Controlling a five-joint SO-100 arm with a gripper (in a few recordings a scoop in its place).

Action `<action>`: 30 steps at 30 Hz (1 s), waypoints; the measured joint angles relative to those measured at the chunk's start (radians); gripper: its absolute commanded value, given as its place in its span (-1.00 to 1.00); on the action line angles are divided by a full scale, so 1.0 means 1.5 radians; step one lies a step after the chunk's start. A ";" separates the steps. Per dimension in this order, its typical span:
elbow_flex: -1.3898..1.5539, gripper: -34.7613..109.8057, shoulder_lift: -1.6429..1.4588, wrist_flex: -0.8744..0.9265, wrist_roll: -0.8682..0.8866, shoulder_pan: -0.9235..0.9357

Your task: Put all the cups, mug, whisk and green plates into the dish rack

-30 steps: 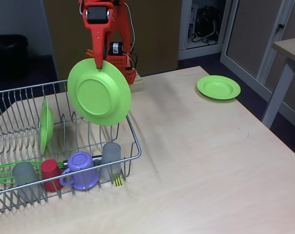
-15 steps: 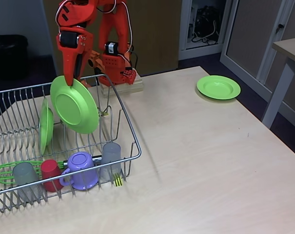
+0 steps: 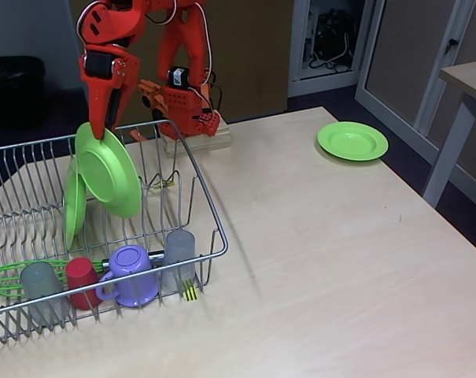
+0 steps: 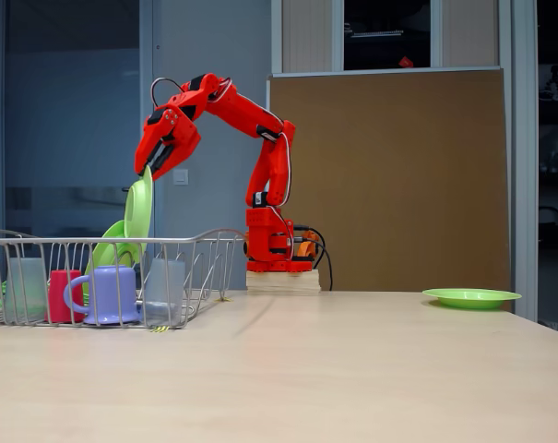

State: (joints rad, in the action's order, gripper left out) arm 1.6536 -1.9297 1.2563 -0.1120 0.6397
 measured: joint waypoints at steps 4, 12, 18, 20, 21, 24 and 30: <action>0.037 -0.52 0.000 -0.029 0.010 0.002; 0.156 -0.52 -0.015 -0.097 0.043 0.001; 0.262 -0.52 -0.067 -0.139 0.057 0.010; 0.287 -0.52 -0.082 -0.142 0.063 0.016; 0.291 -0.52 -0.089 -0.142 0.066 0.017; 0.315 -0.52 -0.108 -0.143 0.070 0.025; 0.319 -0.52 -0.109 -0.143 0.054 0.064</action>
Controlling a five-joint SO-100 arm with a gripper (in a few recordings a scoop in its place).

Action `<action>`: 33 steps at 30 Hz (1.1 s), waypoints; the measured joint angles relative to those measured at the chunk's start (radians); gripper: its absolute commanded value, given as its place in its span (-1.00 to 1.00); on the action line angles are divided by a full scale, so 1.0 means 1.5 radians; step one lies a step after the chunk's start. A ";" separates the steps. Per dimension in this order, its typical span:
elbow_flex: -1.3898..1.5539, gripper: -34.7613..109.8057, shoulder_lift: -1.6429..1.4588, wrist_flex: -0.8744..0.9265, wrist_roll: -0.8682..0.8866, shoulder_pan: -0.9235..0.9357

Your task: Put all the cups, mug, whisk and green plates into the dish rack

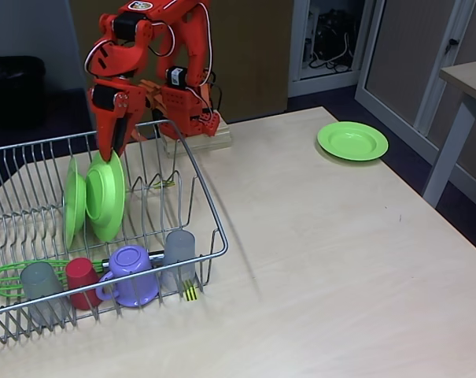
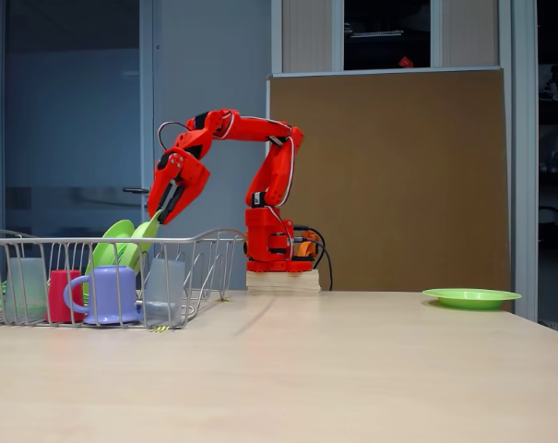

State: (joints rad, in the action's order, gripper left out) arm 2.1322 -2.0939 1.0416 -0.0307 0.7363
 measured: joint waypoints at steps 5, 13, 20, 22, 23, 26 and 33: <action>-0.008 -0.52 0.043 -0.005 -0.033 0.047; -0.028 -0.25 0.081 -0.011 -0.099 0.046; -0.031 -0.19 0.041 0.021 -0.111 -0.021; -0.031 -0.19 0.013 0.035 -0.111 -0.041; -0.031 -0.19 -0.002 0.045 -0.108 -0.053; -0.032 -0.19 -0.042 0.070 -0.095 -0.092; -0.025 -0.22 -0.150 0.145 -0.031 -0.254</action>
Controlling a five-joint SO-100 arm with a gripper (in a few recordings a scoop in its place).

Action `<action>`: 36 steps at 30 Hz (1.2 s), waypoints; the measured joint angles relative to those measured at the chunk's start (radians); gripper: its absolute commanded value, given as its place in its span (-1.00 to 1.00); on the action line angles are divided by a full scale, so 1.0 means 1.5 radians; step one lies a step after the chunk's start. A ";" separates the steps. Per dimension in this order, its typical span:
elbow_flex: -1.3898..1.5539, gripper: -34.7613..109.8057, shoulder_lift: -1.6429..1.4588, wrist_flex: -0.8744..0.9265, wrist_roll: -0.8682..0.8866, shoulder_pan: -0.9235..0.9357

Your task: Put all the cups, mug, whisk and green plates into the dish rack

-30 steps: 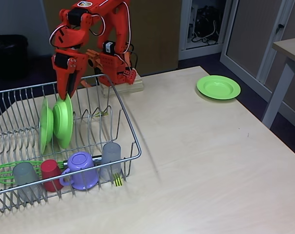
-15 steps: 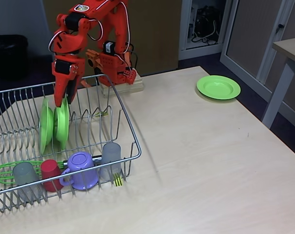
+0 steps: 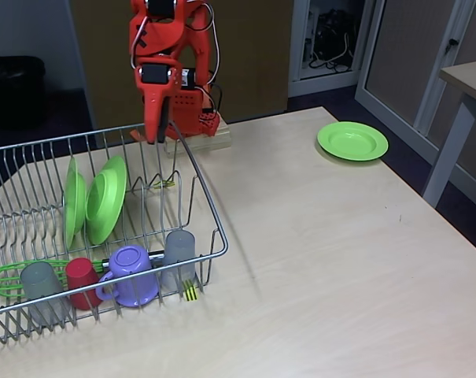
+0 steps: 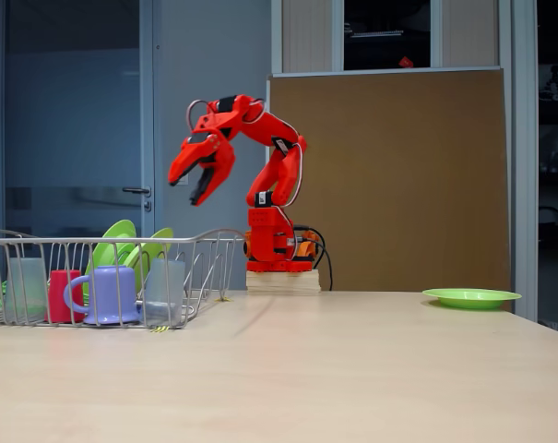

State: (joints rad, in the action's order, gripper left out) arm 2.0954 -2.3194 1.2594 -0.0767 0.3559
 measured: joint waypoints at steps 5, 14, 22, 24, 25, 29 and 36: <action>0.040 -0.31 -0.033 0.017 0.126 -0.194; 0.056 -0.16 0.115 -0.094 0.575 -0.573; -0.058 -0.10 0.391 -0.145 0.893 -0.781; -0.082 -0.08 0.434 -0.145 0.956 -0.818; -0.098 -0.07 0.458 -0.145 0.981 -0.832; -0.150 -0.06 0.524 -0.156 1.075 -0.895; -0.255 -0.02 0.662 -0.176 1.243 -0.977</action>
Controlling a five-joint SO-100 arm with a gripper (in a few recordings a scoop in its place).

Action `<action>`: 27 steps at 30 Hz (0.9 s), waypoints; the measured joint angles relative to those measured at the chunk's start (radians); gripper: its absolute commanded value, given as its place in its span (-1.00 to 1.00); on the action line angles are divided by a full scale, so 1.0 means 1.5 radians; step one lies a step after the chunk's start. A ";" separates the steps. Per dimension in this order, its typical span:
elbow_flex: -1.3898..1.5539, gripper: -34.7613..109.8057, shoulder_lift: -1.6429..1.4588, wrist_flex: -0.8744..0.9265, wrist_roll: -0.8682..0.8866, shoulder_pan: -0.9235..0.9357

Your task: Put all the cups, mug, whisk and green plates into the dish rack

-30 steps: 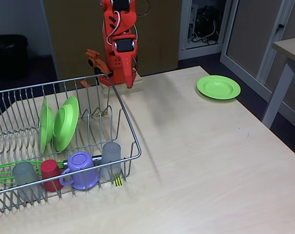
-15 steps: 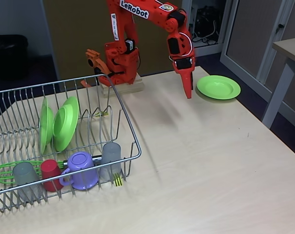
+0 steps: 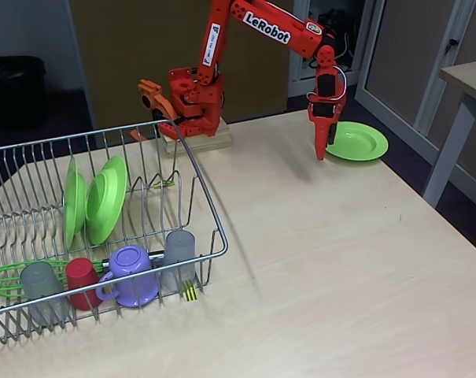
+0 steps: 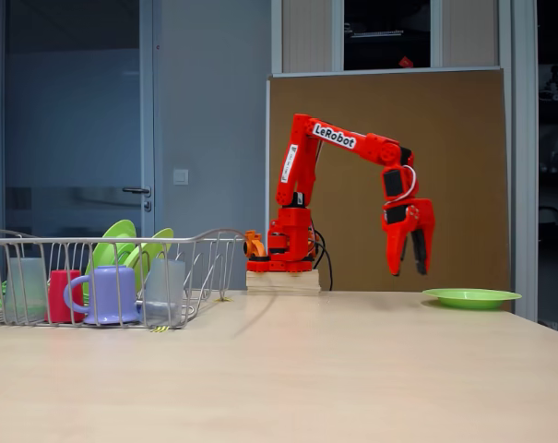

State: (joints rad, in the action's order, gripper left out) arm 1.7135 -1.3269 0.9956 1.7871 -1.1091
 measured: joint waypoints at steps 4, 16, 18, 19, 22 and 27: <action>-0.085 -0.01 0.093 -0.005 0.073 -0.025; -0.343 -0.02 0.319 0.028 0.201 -0.065; -0.350 -0.03 0.327 0.027 0.208 -0.071; -0.352 -0.04 0.332 0.024 0.210 -0.072; -0.346 -0.10 0.332 0.006 0.221 -0.071; -0.279 -0.31 0.305 -0.045 0.223 -0.066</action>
State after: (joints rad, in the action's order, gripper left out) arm 1.2947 -0.8698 0.9281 2.1215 -1.2088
